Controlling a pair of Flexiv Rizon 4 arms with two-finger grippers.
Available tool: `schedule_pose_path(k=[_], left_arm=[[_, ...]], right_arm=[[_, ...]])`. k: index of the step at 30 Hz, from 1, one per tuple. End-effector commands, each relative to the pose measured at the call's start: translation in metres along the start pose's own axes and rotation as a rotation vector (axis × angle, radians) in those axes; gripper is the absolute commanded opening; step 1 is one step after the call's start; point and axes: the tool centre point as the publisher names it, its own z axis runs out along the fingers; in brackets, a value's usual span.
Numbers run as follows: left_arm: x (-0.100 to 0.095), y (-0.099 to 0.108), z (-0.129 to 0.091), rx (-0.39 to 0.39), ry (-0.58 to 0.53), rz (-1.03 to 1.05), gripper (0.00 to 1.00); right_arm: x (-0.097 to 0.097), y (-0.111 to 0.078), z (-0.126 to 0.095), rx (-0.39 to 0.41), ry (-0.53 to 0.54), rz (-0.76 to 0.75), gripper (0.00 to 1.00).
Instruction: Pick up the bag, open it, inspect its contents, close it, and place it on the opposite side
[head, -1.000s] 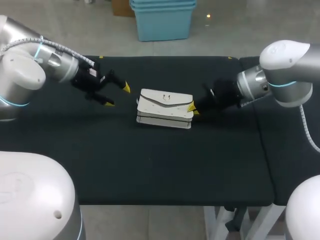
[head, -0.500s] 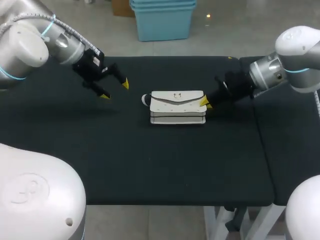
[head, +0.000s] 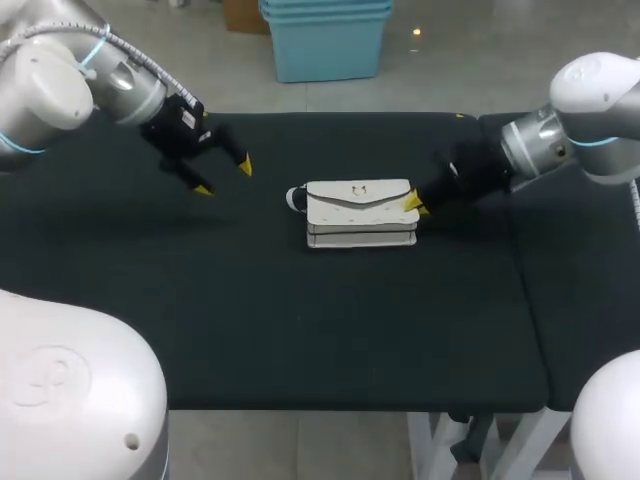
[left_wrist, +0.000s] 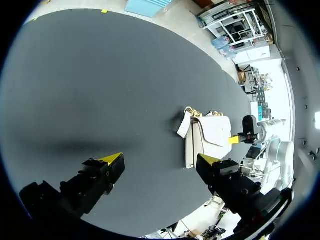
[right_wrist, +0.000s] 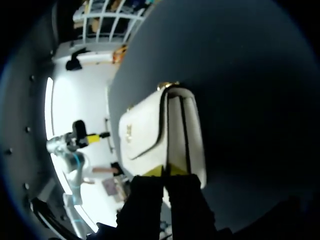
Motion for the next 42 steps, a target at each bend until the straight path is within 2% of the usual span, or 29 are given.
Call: schedule_pose_path(k=[1, 7, 11, 12, 16, 24, 28, 33, 42], left_arm=[[-0.007, -0.009, -0.023, -0.023, -0.037, -0.011, 1.00], [-0.018, -0.022, -0.039, -0.024, -0.063, -0.028, 1.00], [-0.024, -0.029, -0.043, -0.053, -0.057, -0.026, 1.00], [-0.026, -0.032, -0.044, -0.059, -0.061, -0.029, 1.00], [-0.034, -0.042, -0.044, -0.086, -0.070, -0.038, 1.00], [-0.045, -0.049, -0.048, -0.109, -0.076, -0.068, 1.00], [-0.050, -0.050, -0.051, -0.116, -0.074, -0.079, 1.00], [-0.055, -0.054, -0.057, -0.139, -0.072, -0.093, 1.00], [-0.058, -0.057, -0.061, -0.141, -0.092, -0.108, 1.00]], right_arm=[[-0.006, 0.022, -0.026, -0.021, -0.045, 0.000, 0.00], [-0.029, 0.057, -0.071, -0.100, -0.114, -0.024, 0.00], [-0.048, 0.079, -0.098, -0.076, -0.102, -0.068, 0.00], [-0.052, 0.085, -0.106, -0.097, -0.124, -0.060, 0.00], [-0.068, 0.106, -0.134, -0.099, -0.114, -0.052, 0.00], [-0.090, 0.136, -0.181, -0.056, -0.109, -0.100, 0.00], [-0.100, 0.147, -0.193, -0.024, -0.151, -0.107, 0.00], [-0.108, 0.156, -0.205, 0.008, -0.144, -0.077, 0.00], [-0.108, 0.156, -0.205, 0.008, -0.144, -0.077, 0.00]])
